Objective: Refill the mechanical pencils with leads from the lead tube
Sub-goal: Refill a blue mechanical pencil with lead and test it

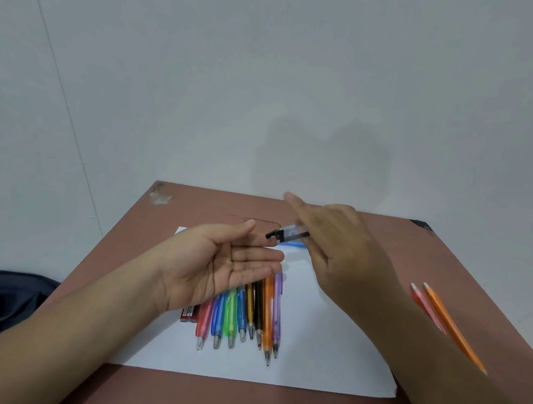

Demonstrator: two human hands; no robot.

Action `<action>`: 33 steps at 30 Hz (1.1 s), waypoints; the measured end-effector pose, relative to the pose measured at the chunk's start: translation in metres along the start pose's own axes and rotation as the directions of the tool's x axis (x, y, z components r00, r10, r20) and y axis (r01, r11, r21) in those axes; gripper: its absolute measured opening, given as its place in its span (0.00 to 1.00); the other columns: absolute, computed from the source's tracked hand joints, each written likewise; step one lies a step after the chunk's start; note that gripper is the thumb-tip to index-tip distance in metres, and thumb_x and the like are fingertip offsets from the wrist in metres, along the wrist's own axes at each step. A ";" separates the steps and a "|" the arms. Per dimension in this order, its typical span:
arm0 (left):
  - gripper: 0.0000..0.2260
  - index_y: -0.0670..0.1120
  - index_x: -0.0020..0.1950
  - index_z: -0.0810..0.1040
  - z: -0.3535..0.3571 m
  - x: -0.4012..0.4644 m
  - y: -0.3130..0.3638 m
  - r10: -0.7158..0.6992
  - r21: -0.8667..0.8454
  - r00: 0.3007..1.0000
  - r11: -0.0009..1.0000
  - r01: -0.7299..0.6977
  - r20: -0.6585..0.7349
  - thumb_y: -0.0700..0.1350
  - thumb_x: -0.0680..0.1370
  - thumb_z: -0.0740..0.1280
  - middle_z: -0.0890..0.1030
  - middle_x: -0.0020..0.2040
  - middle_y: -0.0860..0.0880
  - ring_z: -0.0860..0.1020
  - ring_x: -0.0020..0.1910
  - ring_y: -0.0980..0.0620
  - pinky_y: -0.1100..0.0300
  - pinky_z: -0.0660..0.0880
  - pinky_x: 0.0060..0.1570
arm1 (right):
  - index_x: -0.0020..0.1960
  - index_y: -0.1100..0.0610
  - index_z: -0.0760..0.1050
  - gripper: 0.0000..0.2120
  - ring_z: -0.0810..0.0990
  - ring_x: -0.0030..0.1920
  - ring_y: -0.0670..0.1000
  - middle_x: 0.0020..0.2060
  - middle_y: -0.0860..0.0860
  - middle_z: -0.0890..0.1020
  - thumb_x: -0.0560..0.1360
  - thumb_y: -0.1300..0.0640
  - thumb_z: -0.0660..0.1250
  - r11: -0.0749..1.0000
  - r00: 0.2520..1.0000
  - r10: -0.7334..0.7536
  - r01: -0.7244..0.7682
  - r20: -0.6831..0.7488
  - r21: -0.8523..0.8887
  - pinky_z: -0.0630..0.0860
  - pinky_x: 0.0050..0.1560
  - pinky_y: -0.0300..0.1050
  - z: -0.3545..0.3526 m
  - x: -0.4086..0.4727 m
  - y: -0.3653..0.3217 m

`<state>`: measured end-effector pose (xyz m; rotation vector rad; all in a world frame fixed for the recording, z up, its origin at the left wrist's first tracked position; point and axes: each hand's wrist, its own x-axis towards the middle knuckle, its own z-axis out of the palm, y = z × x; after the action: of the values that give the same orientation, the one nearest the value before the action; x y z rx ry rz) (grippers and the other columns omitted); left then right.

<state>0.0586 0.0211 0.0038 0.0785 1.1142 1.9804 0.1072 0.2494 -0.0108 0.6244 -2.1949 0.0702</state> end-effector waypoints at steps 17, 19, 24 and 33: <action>0.18 0.33 0.60 0.77 -0.001 0.001 -0.001 -0.004 0.008 1.000 1.000 0.004 -0.015 0.46 0.78 0.68 0.80 0.60 0.31 0.81 0.59 0.35 0.48 0.80 0.55 | 0.72 0.59 0.73 0.27 0.76 0.52 0.55 0.53 0.51 0.82 0.74 0.72 0.68 1.000 1.000 0.016 -0.016 0.025 0.010 0.75 0.56 0.50 0.003 -0.001 0.002; 0.19 0.33 0.63 0.77 -0.002 0.001 -0.001 -0.005 0.007 1.000 1.000 0.005 -0.013 0.46 0.78 0.67 0.80 0.60 0.31 0.81 0.60 0.35 0.48 0.80 0.55 | 0.67 0.58 0.79 0.25 0.76 0.53 0.55 0.52 0.51 0.83 0.73 0.74 0.66 1.000 1.000 0.022 -0.022 0.019 0.016 0.76 0.53 0.52 0.003 -0.002 0.002; 0.20 0.34 0.64 0.75 -0.003 0.002 0.000 -0.011 -0.008 1.000 1.000 0.011 -0.012 0.46 0.78 0.68 0.80 0.61 0.30 0.80 0.61 0.35 0.48 0.79 0.57 | 0.68 0.58 0.78 0.26 0.76 0.52 0.56 0.52 0.51 0.82 0.73 0.74 0.67 0.999 0.999 0.044 -0.044 0.026 0.008 0.77 0.52 0.52 0.004 -0.001 0.002; 0.20 0.34 0.66 0.74 -0.004 0.002 0.000 -0.023 -0.014 1.000 1.000 0.023 -0.004 0.46 0.80 0.66 0.79 0.61 0.31 0.80 0.60 0.35 0.48 0.79 0.57 | 0.78 0.57 0.65 0.34 0.76 0.51 0.55 0.52 0.50 0.81 0.74 0.72 0.68 0.997 0.997 0.072 -0.073 0.039 0.016 0.76 0.54 0.49 0.001 0.001 -0.001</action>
<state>0.0555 0.0198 0.0002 0.0543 1.0993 1.9680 0.1065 0.2474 -0.0111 0.5600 -2.2562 0.1166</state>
